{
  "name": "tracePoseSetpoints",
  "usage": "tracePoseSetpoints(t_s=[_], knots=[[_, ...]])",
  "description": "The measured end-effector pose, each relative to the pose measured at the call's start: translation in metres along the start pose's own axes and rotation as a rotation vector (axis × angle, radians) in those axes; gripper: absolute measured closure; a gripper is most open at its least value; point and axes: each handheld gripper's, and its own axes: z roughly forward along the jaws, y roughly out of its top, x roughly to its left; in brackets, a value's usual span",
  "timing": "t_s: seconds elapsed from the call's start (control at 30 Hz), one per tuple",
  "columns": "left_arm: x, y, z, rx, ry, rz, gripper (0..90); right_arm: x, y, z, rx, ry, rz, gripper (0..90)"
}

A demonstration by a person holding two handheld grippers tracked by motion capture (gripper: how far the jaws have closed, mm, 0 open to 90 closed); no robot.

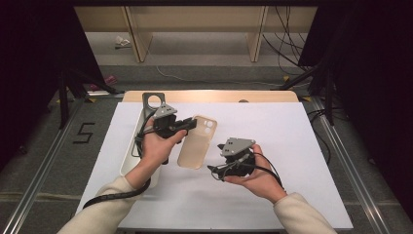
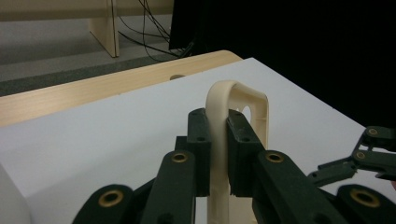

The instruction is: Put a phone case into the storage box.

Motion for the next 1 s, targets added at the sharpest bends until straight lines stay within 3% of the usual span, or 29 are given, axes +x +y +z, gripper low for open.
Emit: tracePoseSetpoints(t_s=[0.37, 1.0], knots=[[0.012, -0.002, -0.025, -0.068, 0.006, -0.012, 81.4, -0.012, -0.011, -0.01, -0.038, -0.044, 0.112, 18.2], [0.017, 0.003, -0.043, -0.101, 0.007, 0.005, 81.4, -0.023, -0.026, -0.024, -0.061, -0.095, 0.181, 17.1]])
